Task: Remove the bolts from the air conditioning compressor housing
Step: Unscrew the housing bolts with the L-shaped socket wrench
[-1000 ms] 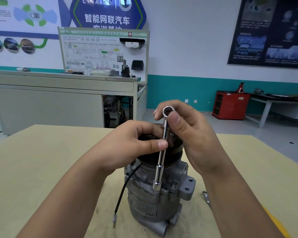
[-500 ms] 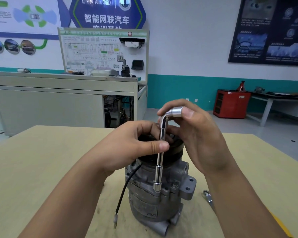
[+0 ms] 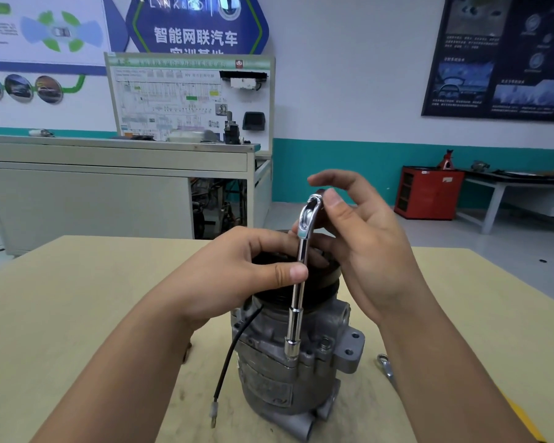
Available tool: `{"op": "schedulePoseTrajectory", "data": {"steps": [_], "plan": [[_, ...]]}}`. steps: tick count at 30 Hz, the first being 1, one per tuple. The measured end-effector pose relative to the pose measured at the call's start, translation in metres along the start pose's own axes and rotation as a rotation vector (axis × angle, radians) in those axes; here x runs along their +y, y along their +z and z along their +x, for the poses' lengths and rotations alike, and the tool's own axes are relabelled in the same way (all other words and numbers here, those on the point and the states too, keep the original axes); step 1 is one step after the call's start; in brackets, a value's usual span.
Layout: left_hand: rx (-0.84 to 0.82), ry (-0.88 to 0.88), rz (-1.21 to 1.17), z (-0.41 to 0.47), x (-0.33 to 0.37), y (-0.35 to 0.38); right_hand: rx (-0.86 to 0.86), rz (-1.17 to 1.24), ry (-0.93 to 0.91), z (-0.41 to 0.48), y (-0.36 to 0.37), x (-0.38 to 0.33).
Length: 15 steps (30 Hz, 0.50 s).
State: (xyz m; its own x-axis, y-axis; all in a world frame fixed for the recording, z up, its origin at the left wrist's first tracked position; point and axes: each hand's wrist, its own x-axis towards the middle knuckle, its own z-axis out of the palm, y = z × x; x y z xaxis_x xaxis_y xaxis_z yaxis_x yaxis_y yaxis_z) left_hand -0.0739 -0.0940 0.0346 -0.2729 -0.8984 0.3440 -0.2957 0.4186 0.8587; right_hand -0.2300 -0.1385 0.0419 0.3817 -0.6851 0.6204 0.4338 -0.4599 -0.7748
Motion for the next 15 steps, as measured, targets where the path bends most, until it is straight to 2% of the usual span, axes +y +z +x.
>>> {"op": "schedulePoseTrajectory", "data": {"steps": [4, 9, 15], "plan": [[0.022, 0.000, -0.004, 0.0000, -0.0009, -0.0012, 0.017, -0.156, -0.045, 0.0006, 0.0024, 0.0009], [0.054, 0.002, 0.050, -0.0010, 0.0022, 0.0038, -0.058, -0.385, -0.079, -0.0015, 0.0065, 0.0018], [0.084, 0.028, 0.044, 0.0005, 0.0033, 0.0068, -0.123, -0.364, -0.115, -0.0032, 0.0087, 0.0043]]}}
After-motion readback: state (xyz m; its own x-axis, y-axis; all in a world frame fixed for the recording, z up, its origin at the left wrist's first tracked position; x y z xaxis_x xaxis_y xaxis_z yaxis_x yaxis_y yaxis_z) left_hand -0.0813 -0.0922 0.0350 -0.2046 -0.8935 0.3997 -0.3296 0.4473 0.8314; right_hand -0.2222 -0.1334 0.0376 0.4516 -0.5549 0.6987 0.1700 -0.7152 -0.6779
